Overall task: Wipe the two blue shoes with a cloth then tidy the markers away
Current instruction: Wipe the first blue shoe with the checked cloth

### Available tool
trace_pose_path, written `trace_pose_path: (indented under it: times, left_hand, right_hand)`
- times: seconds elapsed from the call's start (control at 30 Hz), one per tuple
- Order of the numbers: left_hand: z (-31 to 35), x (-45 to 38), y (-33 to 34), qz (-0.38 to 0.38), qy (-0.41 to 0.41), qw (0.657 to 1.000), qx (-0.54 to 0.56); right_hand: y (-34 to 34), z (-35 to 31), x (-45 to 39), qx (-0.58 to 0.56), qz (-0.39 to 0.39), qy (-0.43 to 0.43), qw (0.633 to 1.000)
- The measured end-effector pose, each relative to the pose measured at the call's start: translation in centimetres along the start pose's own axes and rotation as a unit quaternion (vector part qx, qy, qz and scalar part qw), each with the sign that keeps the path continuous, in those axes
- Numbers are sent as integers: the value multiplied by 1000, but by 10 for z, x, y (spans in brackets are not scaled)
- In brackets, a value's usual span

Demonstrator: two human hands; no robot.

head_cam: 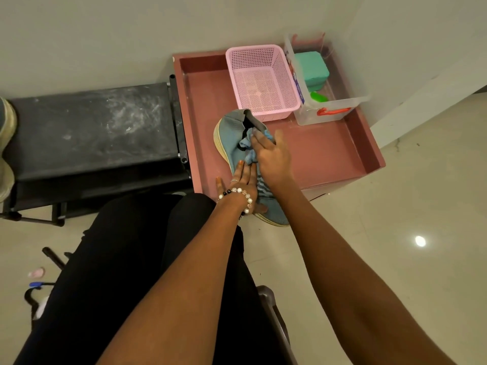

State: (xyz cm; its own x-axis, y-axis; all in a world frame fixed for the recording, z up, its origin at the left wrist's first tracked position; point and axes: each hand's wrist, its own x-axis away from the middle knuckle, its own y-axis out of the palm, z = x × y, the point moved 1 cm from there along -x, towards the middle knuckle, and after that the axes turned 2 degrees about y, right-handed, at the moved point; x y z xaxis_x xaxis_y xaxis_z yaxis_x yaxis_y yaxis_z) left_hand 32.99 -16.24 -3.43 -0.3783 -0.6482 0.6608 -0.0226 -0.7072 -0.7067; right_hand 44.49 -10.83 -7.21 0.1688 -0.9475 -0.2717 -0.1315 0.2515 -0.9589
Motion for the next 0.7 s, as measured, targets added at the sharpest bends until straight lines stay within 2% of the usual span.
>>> trace_pose_path:
  times: [0.17,0.23,0.37,0.47,0.53,0.57,0.6,0.63,0.7]
  left_hand:
    - [-1,1,1,12,7,1000,5]
    - [-1,0,4,22,6,1000,-6]
    - [0,1,5,42,0,999,-15]
    - [1,4,9,65,5,998,-25]
    - [1,5,9,70,10,997,-20]
    - [1,6,8,68,11,998,-5]
    - [1,8,6,67,11,998,8]
    - [1,10,4,66,10,998,15]
    - [5,14,0,71,15,997,20]
  right_hand:
    - [-27,0,53,18,27,-5,999]
    - [-41,-4,75,33,-5,-3,999]
    - [-60,-15,114,42,-115,56,991]
    - [-80,-9,138,-110,-205,109,967]
    - [-106,-1,147,-228,-218,161,935]
    - [-117,5,149,-302,-213,208,906]
    - [-126,10,150,-404,-203,273,849]
    - [-136,13,150,-528,-170,346,757]
    - [-147,19,158,-705,-75,454,539]
